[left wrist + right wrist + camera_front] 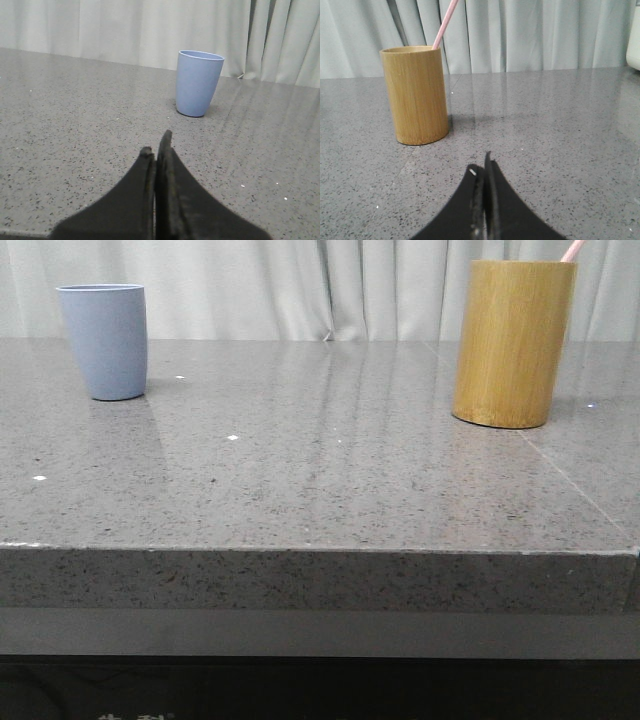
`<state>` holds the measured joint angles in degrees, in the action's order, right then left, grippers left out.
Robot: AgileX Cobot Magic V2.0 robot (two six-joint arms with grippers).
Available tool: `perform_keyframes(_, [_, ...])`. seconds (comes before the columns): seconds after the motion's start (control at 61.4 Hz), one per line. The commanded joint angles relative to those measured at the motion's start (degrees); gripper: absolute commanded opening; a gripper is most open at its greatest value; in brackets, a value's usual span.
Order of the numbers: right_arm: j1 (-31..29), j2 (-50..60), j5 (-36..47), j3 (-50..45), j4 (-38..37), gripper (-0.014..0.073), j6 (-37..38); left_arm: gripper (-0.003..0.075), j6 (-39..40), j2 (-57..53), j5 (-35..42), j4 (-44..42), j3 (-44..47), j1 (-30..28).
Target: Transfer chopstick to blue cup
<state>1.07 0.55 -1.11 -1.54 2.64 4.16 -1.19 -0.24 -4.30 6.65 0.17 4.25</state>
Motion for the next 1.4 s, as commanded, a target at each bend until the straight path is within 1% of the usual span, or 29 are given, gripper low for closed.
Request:
perform_keyframes(0.0, [-0.3, 1.2, 4.3, 0.2, -0.8, -0.0066, -0.2, -0.0019, 0.1, -1.3, 4.7, 0.4, 0.7, 0.3])
perform_keyframes(0.424, [-0.3, 1.2, 4.3, 0.2, -0.8, -0.0066, -0.2, -0.0019, 0.1, -1.3, 4.7, 0.4, 0.7, 0.3])
perform_keyframes(0.554, [-0.3, 1.2, 4.3, 0.2, -0.8, -0.0066, -0.2, -0.0019, 0.1, -1.3, 7.7, 0.4, 0.7, 0.3])
perform_keyframes(0.798, [-0.3, 1.2, 4.9, 0.7, -0.7, -0.0066, -0.3, -0.0019, 0.1, -1.3, 9.9, 0.4, -0.2, 0.3])
perform_keyframes(0.847, [-0.3, 1.2, 2.7, 2.7, -0.7, -0.0066, -0.3, -0.0019, 0.1, -1.3, 9.4, 0.4, -2.8, 0.3])
perform_keyframes(0.945, [-0.3, 1.2, -2.6, 8.0, -0.9, -0.0066, -0.3, -0.0019, 0.1, -0.6, 6.0, 0.4, -8.7, 0.3])
perform_keyframes(1.108, [-0.3, -1.1, -10.2, 19.1, -1.8, -0.0066, -0.3, -0.0019, 0.1, 3.6, -2.0, -0.1, -20.1, 0.3])
perform_keyframes(1.238, [-0.3, -6.8, -15.5, 28.9, -4.2, -0.0066, -0.3, -0.0019, 0.1, 10.7, -9.7, -1.4, -30.7, 0.3])
perform_keyframes(1.385, [-0.3, -16.1, -23.2, 39.7, -4.3, -0.0066, -0.3, -0.0019, 0.1, 19.1, -18.6, -1.4, -41.9, 0.3])
